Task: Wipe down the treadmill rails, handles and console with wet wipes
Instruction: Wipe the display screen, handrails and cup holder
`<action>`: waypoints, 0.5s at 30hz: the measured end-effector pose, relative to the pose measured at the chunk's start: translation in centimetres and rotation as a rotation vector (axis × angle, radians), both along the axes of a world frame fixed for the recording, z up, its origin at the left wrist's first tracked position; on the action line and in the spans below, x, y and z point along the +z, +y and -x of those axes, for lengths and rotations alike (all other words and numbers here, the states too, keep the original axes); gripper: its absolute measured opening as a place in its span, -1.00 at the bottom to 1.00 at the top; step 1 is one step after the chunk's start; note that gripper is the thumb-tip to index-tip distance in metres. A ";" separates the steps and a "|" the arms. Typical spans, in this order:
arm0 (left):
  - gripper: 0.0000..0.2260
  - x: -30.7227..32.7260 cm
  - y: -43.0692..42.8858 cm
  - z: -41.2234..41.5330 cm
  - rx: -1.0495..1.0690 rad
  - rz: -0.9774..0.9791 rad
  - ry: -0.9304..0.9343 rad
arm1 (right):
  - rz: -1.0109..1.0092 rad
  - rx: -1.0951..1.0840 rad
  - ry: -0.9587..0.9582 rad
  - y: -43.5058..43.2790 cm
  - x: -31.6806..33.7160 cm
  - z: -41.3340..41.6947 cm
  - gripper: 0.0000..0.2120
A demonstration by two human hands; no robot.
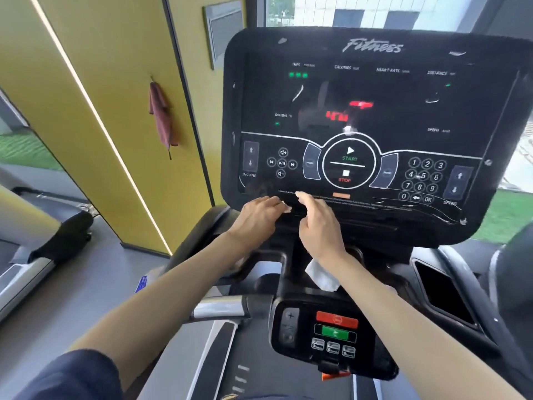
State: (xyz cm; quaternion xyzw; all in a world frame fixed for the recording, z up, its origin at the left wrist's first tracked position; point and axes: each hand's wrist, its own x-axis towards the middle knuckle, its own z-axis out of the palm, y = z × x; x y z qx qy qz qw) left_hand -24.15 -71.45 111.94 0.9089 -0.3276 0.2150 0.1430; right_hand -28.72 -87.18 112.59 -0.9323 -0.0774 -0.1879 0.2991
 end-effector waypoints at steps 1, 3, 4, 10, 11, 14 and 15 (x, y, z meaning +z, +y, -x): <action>-0.58 -0.3 0.6 -0.1 0.034 0.033 0.003 | 0.007 -0.008 -0.006 0.3 -0.2 -0.1 -0.46; -0.59 -0.7 2.2 -0.2 0.082 0.102 0.004 | 0.013 -0.027 -0.003 0.8 -0.6 -0.4 -0.46; -0.57 -0.7 2.7 -0.2 0.084 0.134 -0.005 | 0.011 -0.038 0.005 1.2 -0.7 -0.5 -0.46; -0.63 -1.1 4.1 -0.4 0.130 0.363 0.075 | 0.026 -0.059 -0.052 4.9 -0.4 -0.5 -0.49; -0.66 -1.4 4.5 -0.4 0.141 0.438 0.120 | 0.033 -0.059 -0.064 5.5 -0.4 -0.5 -0.50; -0.69 -1.5 5.0 -0.3 0.164 0.601 0.235 | 0.040 -0.055 -0.111 6.9 -0.7 -0.5 -0.54; -0.69 -1.2 4.9 0.0 0.174 0.632 0.262 | 0.043 -0.055 -0.132 7.3 -0.9 -0.4 -0.55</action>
